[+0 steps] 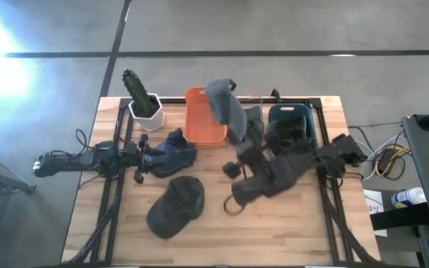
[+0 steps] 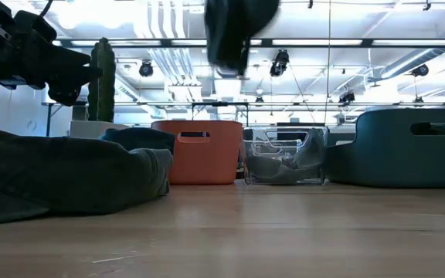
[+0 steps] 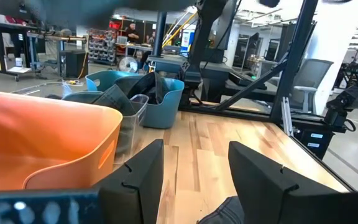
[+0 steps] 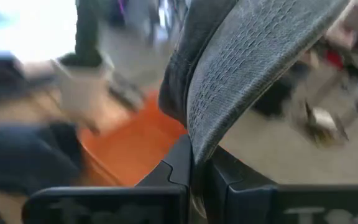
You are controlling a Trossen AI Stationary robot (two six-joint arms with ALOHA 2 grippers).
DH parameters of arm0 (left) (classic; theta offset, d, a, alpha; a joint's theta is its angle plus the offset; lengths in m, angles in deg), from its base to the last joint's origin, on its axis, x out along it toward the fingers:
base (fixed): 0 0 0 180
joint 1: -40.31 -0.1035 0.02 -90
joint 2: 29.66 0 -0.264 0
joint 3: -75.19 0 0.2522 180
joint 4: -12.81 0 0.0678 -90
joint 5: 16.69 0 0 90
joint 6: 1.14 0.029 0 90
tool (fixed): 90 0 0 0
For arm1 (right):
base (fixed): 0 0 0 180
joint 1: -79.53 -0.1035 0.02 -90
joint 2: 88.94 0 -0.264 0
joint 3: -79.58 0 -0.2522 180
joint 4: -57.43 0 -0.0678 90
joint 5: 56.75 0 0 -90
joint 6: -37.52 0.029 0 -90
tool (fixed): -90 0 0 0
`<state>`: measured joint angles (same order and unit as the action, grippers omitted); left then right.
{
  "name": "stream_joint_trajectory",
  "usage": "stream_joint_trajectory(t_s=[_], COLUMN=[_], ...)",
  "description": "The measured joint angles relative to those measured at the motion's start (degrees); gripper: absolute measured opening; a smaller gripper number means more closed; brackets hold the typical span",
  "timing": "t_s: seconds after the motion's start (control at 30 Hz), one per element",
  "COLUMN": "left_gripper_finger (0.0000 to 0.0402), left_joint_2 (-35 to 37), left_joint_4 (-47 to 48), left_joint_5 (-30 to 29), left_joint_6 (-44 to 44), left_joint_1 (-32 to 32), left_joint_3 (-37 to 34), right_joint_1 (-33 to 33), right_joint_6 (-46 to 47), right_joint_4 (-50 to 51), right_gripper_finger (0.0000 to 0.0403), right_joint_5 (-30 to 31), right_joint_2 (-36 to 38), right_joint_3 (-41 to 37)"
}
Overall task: Pick & Place hat
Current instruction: Put the gray cap into the transparent bin
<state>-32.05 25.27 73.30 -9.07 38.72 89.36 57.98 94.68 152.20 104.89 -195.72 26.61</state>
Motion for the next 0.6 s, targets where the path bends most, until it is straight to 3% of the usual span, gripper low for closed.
stream_joint_trajectory(t_s=[0.1, 0.33, 0.6], left_gripper_finger=[0.0174, 0.0174, 0.0174], left_joint_2=[0.0, 0.0, -0.04], left_joint_4=[0.0, 0.0, 0.0], left_joint_5=[0.0, 0.02, 0.0], left_joint_6=[0.0, 0.0, 0.0], left_joint_1=[0.0, 0.0, 0.01], left_joint_3=[0.02, 0.01, 0.01], right_joint_1=[4.2, 12.04, 17.68], right_joint_6=[8.65, 8.14, -6.27], right_joint_4=[9.32, 8.81, -2.76], right_gripper_finger=[0.0013, 0.0013, 0.0013], right_joint_5=[-6.43, -12.62, -21.64], right_joint_2=[-0.17, 1.85, 1.74], right_joint_3=[-1.66, -10.59, -19.09])
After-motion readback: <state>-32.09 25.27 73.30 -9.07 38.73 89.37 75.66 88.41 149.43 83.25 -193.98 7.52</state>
